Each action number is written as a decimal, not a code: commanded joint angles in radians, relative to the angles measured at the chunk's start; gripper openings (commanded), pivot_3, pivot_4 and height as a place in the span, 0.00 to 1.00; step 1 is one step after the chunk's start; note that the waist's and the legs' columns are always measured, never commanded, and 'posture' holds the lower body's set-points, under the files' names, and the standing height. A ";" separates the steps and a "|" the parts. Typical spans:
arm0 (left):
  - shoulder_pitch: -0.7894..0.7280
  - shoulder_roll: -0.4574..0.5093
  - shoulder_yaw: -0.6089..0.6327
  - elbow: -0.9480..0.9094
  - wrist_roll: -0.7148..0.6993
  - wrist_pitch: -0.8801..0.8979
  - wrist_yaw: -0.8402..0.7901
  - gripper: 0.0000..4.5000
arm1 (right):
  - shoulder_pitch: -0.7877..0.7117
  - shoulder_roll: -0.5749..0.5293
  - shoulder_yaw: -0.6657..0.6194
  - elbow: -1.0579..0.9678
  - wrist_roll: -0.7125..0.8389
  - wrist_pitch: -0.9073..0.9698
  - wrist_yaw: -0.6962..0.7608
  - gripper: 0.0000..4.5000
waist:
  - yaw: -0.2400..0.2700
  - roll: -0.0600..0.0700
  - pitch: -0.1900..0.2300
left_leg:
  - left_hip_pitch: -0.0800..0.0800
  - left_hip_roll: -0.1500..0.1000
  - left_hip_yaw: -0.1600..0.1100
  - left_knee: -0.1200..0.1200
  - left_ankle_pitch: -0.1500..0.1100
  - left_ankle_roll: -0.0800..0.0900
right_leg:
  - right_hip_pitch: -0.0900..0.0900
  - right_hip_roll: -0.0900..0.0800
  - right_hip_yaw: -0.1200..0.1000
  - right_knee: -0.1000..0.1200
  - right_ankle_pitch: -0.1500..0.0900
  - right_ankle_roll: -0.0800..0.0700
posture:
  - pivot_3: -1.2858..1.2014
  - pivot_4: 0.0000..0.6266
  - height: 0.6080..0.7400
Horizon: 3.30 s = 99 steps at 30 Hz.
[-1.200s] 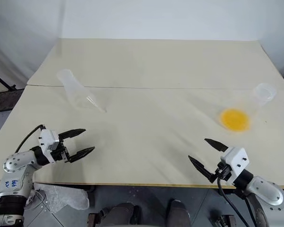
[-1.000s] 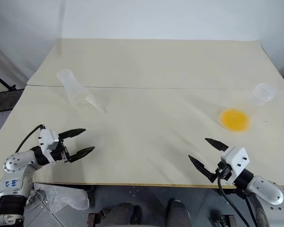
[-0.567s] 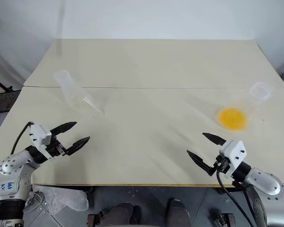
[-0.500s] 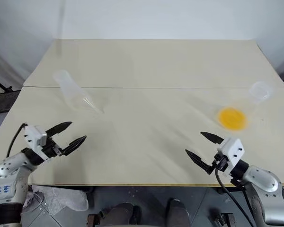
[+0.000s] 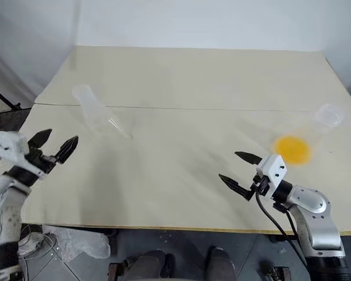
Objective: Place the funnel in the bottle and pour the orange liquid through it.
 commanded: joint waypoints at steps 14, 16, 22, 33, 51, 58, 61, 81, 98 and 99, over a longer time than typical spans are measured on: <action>-0.312 0.012 -0.094 0.356 0.141 -0.178 -0.021 1.00 | 0.089 0.009 -0.027 -0.101 0.008 -0.016 -0.055 0.99 | -0.002 -0.002 0.001 | 0.000 0.002 0.002 0.000 0.001 -0.001 | 0.000 0.002 0.000 0.000 0.000 0.000 | 0.52 0.24 1.00; -0.345 0.016 -0.104 0.404 0.159 -0.194 -0.015 1.00 | 0.089 0.008 -0.024 -0.099 0.005 -0.020 -0.057 0.99 | 0.001 -0.003 0.001 | 0.000 0.002 0.002 0.001 0.001 -0.001 | 0.000 0.002 0.000 0.000 0.000 0.000 | 0.52 0.24 1.00; -0.453 0.014 -0.126 0.550 0.197 -0.263 -0.036 1.00 | 0.089 0.012 -0.011 -0.098 -0.003 -0.024 -0.065 0.99 | -0.001 -0.003 0.001 | 0.000 0.001 0.002 0.001 0.001 -0.001 | 0.000 0.002 0.000 0.000 0.000 0.001 | 0.52 0.24 1.00; -0.638 0.007 -0.161 0.822 0.243 -0.376 -0.057 1.00 | 0.057 0.021 -0.003 -0.088 -0.011 -0.017 -0.075 0.99 | 0.000 -0.005 0.002 | 0.000 0.001 0.003 0.002 0.001 0.000 | 0.000 0.002 -0.001 0.001 0.001 0.001 | 0.52 0.24 1.00; -0.781 0.074 -0.168 0.949 0.248 -0.406 -0.178 0.55 | 0.070 0.028 -0.019 -0.097 -0.023 -0.033 -0.102 1.00 | -0.003 -0.009 0.004 | -0.001 0.001 0.003 0.002 0.001 0.000 | -0.001 0.002 -0.001 0.002 0.001 0.002 | 0.52 0.24 1.00; -0.888 0.084 -0.207 0.867 0.228 -0.339 -0.407 0.55 | 0.051 0.011 -0.037 -0.075 -0.015 -0.043 -0.090 1.00 | 0.000 -0.009 0.004 | -0.002 0.001 0.002 0.004 0.001 0.000 | -0.001 0.002 -0.002 0.002 0.001 0.002 | 0.52 0.24 1.00; -0.911 0.033 -0.240 0.792 0.207 -0.279 -0.484 0.55 | 0.046 0.007 -0.043 -0.073 -0.010 -0.043 -0.088 1.00 | 0.000 -0.009 0.004 | -0.003 0.001 0.002 0.006 0.001 0.000 | -0.001 0.002 -0.002 0.003 0.001 0.002 | 0.52 0.24 1.00; -0.781 -0.444 -0.520 0.500 0.177 -0.141 -0.614 0.55 | 0.236 -0.014 -0.184 -0.236 0.093 0.000 -0.084 1.00 | 0.009 -0.009 0.005 | -0.007 0.002 0.003 0.014 0.001 0.001 | -0.001 0.004 0.001 0.002 0.002 0.003 | 0.52 0.24 1.00; -0.777 -0.431 -0.555 0.618 0.315 -0.216 -0.507 0.55 | 0.256 -0.010 -0.185 -0.250 0.074 0.008 -0.118 1.00 | 0.021 -0.009 0.005 | -0.008 0.002 0.003 0.014 0.001 0.001 | -0.001 0.004 0.000 0.002 0.002 0.003 | 0.52 0.24 1.00; -0.777 -0.430 -0.558 0.620 0.315 -0.201 -0.515 0.55 | 0.255 -0.009 -0.183 -0.251 0.072 0.009 -0.119 1.00 | 0.023 -0.009 0.005 | -0.008 0.002 0.003 0.014 0.001 0.001 | -0.001 0.004 0.000 0.002 0.002 0.003 | 0.52 0.24 1.00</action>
